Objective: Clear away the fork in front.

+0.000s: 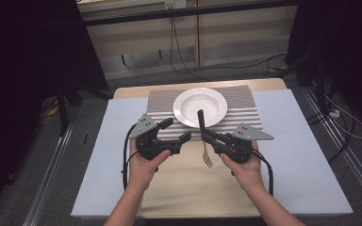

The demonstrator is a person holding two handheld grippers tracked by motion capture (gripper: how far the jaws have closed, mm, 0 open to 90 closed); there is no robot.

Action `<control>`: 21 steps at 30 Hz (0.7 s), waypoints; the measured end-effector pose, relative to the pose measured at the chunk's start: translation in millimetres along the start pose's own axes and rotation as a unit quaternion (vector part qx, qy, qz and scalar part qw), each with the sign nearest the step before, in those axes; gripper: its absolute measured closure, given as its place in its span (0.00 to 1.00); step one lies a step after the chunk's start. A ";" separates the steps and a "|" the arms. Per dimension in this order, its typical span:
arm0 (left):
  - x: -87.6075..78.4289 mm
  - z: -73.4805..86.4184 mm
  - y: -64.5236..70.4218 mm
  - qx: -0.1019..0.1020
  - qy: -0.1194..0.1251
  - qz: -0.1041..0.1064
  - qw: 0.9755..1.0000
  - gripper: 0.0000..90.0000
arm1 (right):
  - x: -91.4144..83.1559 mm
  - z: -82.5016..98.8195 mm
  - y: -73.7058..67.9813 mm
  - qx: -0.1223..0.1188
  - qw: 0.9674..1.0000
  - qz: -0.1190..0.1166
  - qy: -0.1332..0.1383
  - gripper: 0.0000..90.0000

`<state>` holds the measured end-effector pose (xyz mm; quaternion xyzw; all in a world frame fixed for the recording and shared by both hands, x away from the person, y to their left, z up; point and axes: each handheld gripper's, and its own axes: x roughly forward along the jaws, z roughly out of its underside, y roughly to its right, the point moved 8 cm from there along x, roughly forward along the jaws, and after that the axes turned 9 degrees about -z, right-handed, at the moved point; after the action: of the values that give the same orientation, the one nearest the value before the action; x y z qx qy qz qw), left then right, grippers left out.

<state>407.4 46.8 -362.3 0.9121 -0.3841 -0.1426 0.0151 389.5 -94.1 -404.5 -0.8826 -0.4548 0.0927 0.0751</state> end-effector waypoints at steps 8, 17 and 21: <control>13.6 -4.3 11.3 -0.001 -0.002 0.016 1.000 0.38 | 9.1 1.7 -9.3 -0.012 1.000 0.000 0.001 0.87; 21.0 -7.8 20.2 -0.009 0.008 0.032 0.999 0.83 | 16.6 3.1 -19.0 -0.033 0.999 0.002 0.003 0.86; 18.4 -8.3 20.7 -0.012 0.006 0.045 0.999 0.89 | 17.3 2.9 -20.7 -0.049 0.999 0.005 0.004 0.85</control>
<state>407.5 18.6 -356.1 0.8946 -0.4227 -0.1409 0.0349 382.3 -68.0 -404.4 -0.8876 -0.4545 0.0674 0.0329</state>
